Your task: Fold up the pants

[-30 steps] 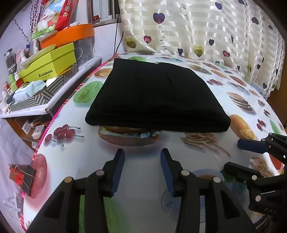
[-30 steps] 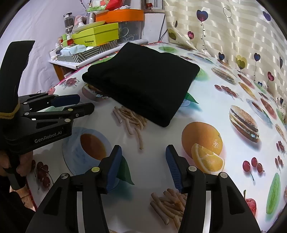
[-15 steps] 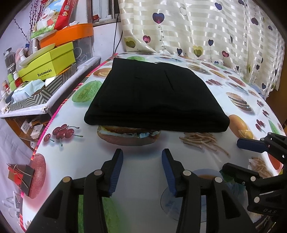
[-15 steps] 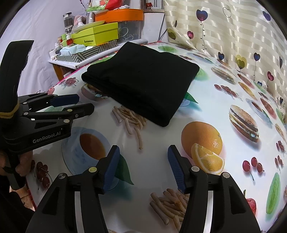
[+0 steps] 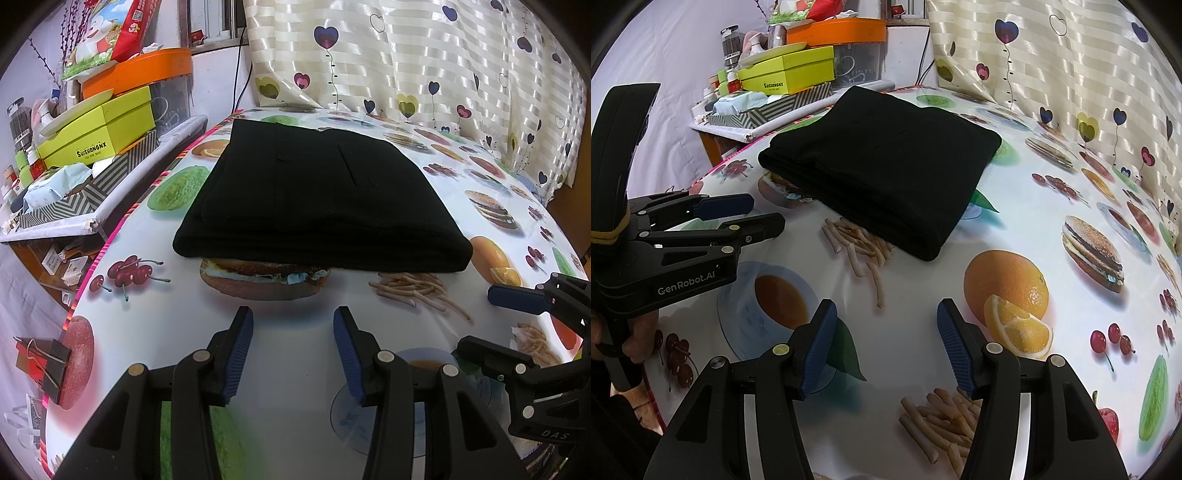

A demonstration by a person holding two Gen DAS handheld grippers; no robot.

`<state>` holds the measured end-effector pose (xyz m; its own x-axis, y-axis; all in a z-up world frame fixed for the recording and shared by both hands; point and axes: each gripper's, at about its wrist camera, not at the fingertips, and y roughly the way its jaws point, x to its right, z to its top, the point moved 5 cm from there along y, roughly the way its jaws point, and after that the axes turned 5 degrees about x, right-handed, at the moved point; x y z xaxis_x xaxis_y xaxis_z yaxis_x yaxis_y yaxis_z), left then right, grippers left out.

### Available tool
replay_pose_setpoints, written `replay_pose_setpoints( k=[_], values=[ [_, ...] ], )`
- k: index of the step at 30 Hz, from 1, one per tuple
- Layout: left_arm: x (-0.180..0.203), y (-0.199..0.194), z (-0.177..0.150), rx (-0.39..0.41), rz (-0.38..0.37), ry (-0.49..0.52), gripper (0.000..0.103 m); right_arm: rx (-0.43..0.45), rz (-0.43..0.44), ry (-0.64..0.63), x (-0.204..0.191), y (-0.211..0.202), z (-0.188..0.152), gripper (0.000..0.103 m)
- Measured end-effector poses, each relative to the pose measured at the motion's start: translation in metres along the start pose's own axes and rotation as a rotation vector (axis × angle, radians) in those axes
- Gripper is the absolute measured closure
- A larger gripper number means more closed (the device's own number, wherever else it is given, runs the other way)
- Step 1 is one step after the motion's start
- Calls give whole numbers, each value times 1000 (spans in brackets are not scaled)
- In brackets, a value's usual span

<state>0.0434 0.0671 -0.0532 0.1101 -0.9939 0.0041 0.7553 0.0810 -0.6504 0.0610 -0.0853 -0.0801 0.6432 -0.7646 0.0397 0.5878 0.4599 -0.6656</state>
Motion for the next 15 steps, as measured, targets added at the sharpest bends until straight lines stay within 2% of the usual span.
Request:
replay_pose_setpoints(
  k=[15],
  values=[
    [0, 0, 0, 0, 1, 1, 55, 0, 0, 0, 0, 0, 0, 45]
  ],
)
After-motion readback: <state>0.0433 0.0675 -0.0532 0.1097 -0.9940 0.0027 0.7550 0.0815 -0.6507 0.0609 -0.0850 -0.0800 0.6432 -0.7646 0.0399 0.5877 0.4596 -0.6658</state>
